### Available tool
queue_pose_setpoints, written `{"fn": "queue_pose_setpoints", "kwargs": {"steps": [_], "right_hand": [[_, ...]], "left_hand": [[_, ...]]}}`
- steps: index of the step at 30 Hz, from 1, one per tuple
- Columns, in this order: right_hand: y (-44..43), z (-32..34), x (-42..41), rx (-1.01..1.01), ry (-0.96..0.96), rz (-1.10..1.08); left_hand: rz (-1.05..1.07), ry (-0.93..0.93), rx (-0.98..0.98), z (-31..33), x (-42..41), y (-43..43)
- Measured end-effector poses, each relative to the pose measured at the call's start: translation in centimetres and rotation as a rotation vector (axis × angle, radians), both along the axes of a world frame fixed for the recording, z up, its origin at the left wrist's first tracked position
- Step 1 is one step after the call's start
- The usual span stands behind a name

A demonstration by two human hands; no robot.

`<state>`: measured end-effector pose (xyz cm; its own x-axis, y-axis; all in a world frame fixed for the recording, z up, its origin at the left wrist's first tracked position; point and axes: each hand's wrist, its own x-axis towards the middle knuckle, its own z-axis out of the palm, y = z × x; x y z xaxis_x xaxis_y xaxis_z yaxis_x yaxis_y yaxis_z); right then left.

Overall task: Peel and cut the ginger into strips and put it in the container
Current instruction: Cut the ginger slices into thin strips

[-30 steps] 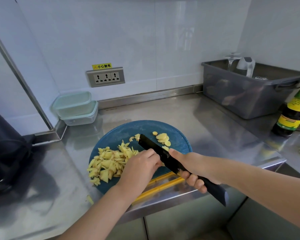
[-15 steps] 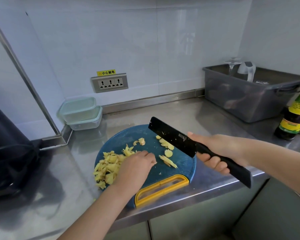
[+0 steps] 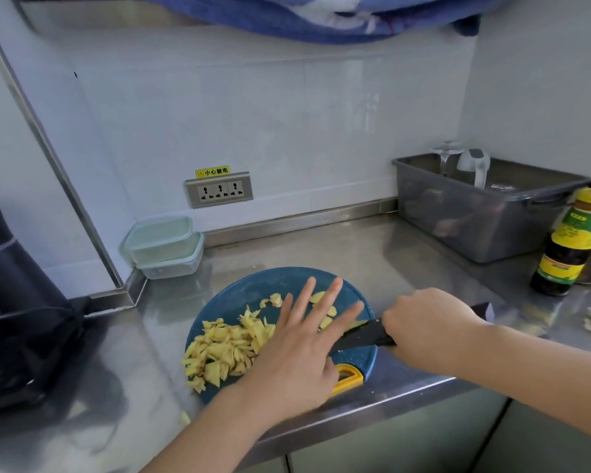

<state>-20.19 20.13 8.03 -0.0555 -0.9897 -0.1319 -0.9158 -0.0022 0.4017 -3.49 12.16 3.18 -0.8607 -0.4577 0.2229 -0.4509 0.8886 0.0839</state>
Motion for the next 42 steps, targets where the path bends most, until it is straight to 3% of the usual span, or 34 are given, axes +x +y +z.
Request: {"fn": "queue_pose_setpoints", "kwargs": {"steps": [5,10,15,18,25,28,32,42], "right_hand": [[0.1,-0.3,1.2,0.051,0.090,0.048],[0.5,0.1,0.9,0.021,0.111,0.030],[1.7,1.2,-0.5,-0.059,-0.011,-0.126],[2.0,1.1,-2.1,-0.129,-0.099,-0.228],[0.3,-1.2,-4.7,-0.171,-0.434,-0.422],[-0.6,-2.2,-4.7,-0.157,-0.542,-0.463],[-1.4,-2.7,-4.0,-0.153,-0.670,-0.490],[-3.4,-3.0,-4.3,-0.227,-0.781,-0.554]], "left_hand": [[-0.039,-0.115,-0.005,-0.9,-0.6,0.5],[0.143,-0.169,-0.040,-1.9,0.8,-0.9],[0.323,-0.194,-0.032,-3.5,4.0,-4.1],[0.386,-0.110,-0.064,-2.8,4.2,-4.0],[0.300,0.032,-0.023,-3.7,-0.2,-3.5],[0.151,0.104,0.027,-4.1,-1.6,-2.7],[-0.055,-0.035,0.022,-4.5,-1.8,-2.1],[0.055,-0.052,-0.003,-4.2,4.2,-4.6]]}}
